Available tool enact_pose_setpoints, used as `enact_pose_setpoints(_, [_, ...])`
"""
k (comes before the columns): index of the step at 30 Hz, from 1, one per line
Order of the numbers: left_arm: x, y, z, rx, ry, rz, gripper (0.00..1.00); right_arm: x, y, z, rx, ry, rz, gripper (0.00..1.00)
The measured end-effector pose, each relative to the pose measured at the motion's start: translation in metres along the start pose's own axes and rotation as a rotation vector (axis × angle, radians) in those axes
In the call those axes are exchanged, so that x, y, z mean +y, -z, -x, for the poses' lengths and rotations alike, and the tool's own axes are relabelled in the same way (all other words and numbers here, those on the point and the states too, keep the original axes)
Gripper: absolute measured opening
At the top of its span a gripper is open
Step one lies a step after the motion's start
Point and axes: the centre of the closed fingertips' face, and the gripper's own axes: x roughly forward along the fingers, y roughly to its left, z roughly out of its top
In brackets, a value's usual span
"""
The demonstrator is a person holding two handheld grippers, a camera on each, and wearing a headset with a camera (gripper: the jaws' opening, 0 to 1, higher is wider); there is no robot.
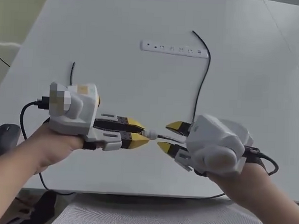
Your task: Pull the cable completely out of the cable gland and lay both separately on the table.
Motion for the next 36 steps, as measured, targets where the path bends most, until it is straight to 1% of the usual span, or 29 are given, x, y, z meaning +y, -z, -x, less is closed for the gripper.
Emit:
enact_pose_setpoints(6, [-0.003,0.001,-0.002,0.002,0.005,0.004,0.15,0.002,0.000,-0.003,0.006,0.002,0.025,0.13])
enact_pose_setpoints(11, [-0.003,0.000,-0.002,0.001,0.005,0.005,0.15,0.004,-0.002,-0.004,0.007,0.009,0.053,0.05])
enact_pose_setpoints(15, [-0.003,0.000,-0.002,0.000,0.003,0.006,0.15,0.006,-0.001,-0.005,0.003,0.010,0.048,0.02])
enact_pose_setpoints(28, [-0.005,0.006,-0.004,0.026,0.001,-0.010,0.15,0.011,0.005,-0.006,-0.002,0.013,0.033,0.00])
enact_pose_setpoints(31, [-0.006,0.007,-0.004,0.025,0.001,-0.009,0.15,0.011,0.006,-0.006,-0.008,0.012,0.021,0.00])
enact_pose_setpoints(33, [-0.006,0.008,-0.004,0.027,-0.002,-0.009,0.15,0.010,0.009,-0.006,0.000,0.016,0.018,0.00])
enact_pose_setpoints(36, [-0.006,0.008,-0.004,0.025,-0.003,-0.009,0.15,0.008,0.013,-0.005,-0.003,0.019,-0.017,0.00])
